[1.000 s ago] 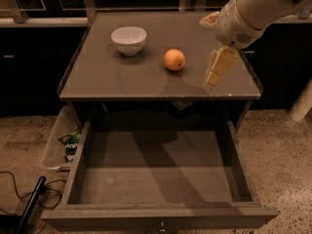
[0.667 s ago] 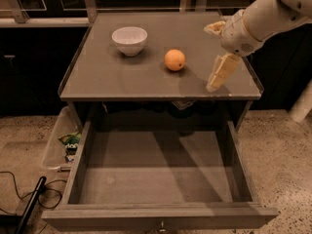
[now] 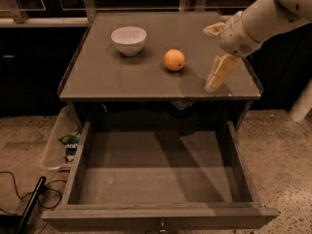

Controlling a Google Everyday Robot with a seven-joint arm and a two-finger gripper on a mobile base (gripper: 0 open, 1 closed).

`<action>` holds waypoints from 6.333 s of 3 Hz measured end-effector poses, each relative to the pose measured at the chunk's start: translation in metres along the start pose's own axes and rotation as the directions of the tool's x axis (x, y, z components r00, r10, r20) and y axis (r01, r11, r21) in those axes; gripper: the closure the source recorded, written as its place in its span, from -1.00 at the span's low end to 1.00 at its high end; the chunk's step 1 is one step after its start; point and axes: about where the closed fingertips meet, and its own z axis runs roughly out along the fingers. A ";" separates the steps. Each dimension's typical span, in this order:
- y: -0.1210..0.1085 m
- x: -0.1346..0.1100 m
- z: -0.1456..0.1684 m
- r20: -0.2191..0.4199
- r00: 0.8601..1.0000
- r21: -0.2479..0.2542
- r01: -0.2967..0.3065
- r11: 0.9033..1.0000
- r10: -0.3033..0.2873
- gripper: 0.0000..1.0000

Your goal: Place orange into top drawer

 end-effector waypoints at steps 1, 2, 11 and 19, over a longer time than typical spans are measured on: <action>-0.013 0.013 0.016 0.071 0.997 0.016 -0.045 0.999 0.044 -1.00; -0.034 0.029 0.033 0.204 0.972 0.033 -0.123 0.992 0.114 -1.00; -0.077 -0.018 0.107 0.462 0.846 -0.234 -0.172 0.957 0.266 0.30; 0.013 -0.027 -0.042 0.553 0.828 -0.031 -0.085 0.996 0.088 1.00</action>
Offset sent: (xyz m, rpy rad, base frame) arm 0.0805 -0.0328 -0.0370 0.4473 -0.0132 -0.0762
